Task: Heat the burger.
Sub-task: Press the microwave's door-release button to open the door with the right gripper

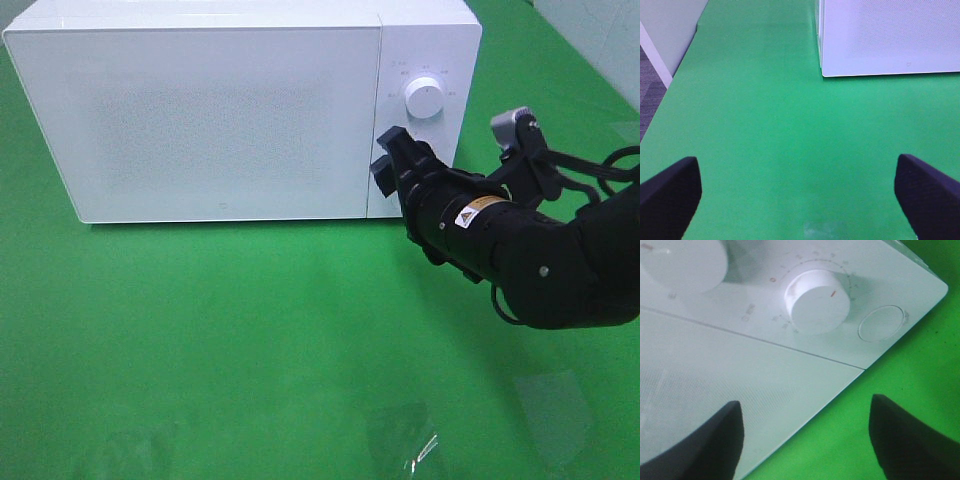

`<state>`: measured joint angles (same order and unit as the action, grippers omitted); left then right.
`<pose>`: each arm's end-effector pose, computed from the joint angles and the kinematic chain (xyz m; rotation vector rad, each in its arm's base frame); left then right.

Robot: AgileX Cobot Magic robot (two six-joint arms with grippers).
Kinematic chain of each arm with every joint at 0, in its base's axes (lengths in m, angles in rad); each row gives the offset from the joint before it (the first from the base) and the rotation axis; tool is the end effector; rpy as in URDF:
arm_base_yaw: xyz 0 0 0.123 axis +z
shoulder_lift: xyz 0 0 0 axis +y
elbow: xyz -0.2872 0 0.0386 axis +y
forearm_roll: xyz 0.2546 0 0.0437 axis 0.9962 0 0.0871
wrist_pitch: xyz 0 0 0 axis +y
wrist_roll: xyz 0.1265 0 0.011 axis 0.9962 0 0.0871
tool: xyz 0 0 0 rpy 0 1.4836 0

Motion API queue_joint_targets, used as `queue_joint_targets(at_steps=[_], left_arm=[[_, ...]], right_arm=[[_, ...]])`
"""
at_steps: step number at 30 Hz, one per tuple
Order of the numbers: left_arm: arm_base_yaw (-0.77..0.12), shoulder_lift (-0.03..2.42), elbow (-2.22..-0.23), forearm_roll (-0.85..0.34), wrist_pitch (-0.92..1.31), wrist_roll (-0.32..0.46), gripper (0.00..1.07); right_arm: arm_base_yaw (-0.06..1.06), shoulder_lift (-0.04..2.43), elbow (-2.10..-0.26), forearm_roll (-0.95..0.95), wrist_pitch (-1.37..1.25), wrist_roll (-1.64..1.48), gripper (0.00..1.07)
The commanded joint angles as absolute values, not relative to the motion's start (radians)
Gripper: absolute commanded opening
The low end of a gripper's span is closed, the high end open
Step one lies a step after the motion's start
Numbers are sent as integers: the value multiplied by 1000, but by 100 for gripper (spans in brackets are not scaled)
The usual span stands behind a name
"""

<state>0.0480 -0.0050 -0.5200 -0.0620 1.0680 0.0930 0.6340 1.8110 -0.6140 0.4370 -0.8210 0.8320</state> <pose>0.0252 -0.0057 0.2698 0.0496 2.0245 0.0152 0.3080 0.1776 0.1316 0.7128 1.8648 0.8906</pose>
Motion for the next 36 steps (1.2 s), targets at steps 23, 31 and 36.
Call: queue_joint_targets(at_steps=[23,31,36], left_arm=[[52,-23,-517,-60,1071,93,98],[52,-23,-517,-60,1071,93,98],[52,-23,-517,-60,1071,93,98]], right_arm=[[627,1413,-610,31,-156,151,87],[627,1236,-686,-102,217,151,84],[627,1159,-712,-131,377,151,82]])
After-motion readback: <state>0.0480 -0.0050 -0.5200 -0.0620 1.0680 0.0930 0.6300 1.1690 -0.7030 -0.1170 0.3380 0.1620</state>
